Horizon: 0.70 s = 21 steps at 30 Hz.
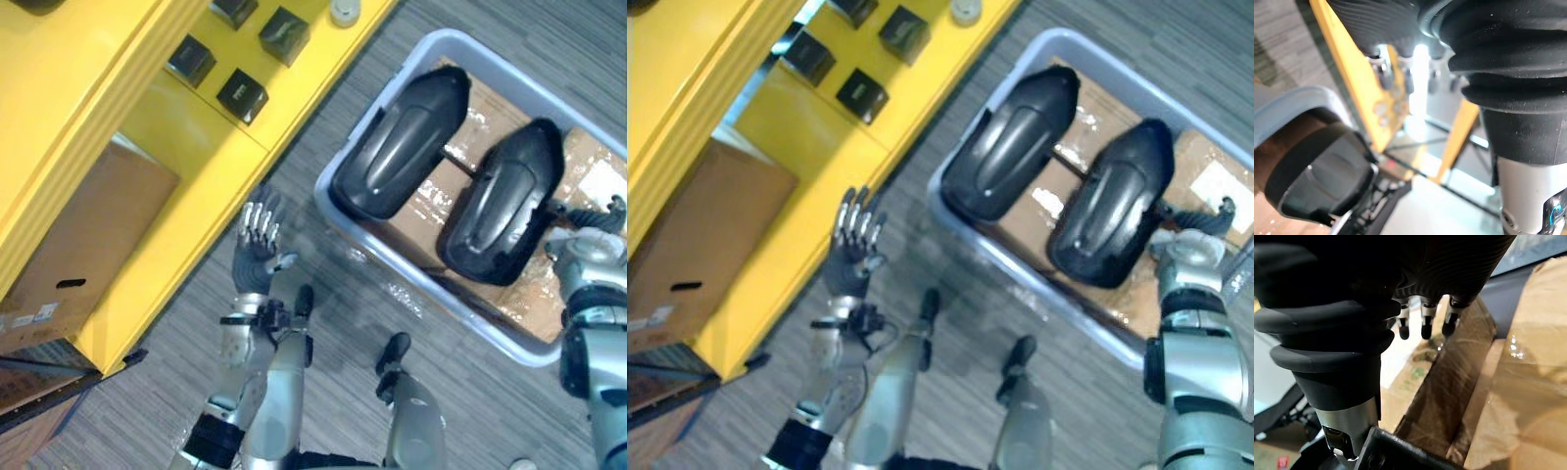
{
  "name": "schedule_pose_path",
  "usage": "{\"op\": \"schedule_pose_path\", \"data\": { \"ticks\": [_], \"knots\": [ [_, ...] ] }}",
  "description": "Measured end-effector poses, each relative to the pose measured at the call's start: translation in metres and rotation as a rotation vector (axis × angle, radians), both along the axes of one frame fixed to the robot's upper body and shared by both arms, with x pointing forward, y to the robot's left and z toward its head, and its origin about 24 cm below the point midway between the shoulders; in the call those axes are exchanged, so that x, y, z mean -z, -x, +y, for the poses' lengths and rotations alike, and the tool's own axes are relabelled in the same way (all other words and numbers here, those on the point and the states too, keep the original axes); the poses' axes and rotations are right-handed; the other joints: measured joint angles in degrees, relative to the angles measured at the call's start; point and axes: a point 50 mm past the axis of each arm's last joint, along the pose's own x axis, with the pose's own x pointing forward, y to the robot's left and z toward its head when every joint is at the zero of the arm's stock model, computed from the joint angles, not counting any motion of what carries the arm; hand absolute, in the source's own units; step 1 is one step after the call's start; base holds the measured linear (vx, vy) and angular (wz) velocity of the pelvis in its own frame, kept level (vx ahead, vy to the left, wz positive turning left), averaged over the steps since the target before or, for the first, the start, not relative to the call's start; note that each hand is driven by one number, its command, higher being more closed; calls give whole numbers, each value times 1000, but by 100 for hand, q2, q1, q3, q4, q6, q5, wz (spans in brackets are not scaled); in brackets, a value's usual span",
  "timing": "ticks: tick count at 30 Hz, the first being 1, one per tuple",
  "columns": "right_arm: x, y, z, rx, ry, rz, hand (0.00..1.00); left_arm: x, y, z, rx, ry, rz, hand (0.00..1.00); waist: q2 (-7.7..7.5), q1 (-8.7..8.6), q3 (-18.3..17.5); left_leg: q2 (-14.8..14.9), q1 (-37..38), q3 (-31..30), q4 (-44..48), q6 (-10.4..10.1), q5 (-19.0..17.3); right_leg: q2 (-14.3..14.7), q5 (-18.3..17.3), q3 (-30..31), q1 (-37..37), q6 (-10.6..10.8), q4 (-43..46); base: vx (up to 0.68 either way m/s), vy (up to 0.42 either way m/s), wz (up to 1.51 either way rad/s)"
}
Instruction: Walk over and take plastic housings, then place them on the shelf
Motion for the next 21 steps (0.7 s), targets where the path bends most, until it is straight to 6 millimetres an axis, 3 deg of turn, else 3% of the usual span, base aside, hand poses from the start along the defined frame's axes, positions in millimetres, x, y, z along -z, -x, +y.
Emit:
{"op": "schedule_pose_path", "data": {
  "ticks": [4, 11, 15, 17, 18, 19, 21],
  "knots": [
    [-6, 1, -4, -16, 33, 21, 0, 1, 1, -5, 10, 9, 9, 0, 41, 41, 19, -4, -42, -43, -117, 5, 109, 1, -22, -67, -105, -33, 98, -64, 0, 5],
    [-5, -3, 9, -101, 213, 133, 0, 2, 2, -4, -2, 14, 19, 0, 43, 27, 19, 75, 132, -36, -568, -33, 399, 5, -75, -106, -177, -115, 250, -52, -31, 2],
    [-4, -10, 33, -97, 269, 61, 0, 5, 4, -3, -14, 17, 32, 0, 42, -73, 19, 108, 298, 34, -827, -45, 539, 9, -78, -66, -177, -120, 265, -27, -38, -7],
    [-11, -14, 57, -89, 322, -44, 0, 8, 6, -3, -15, 17, 43, 0, 41, -86, 19, 135, 421, 162, -947, -48, 590, 9, -77, 41, -173, -120, 267, -4, -31, -15],
    [-11, -14, 58, -88, 325, -49, 0, 8, 6, -3, -15, 17, 43, 0, 41, -86, 19, 135, 427, 165, -953, -47, 591, 9, -77, 43, -172, -120, 267, 5, -28, -11],
    [-22, -13, 74, -80, 361, -153, 0, 10, 8, -2, -20, 20, 50, 0, 37, -103, 17, 145, 525, 241, -1075, -43, 642, 1, -76, 78, -151, -120, 267, 7, -27, -10],
    [-36, -8, 83, -41, 380, -263, 0, 9, 9, -1, -31, 28, 52, 0, 26, -117, 12, 163, 594, 348, -1118, -35, 660, 0, -75, 134, -127, -121, 267, 11, -22, -9]
  ]
}}
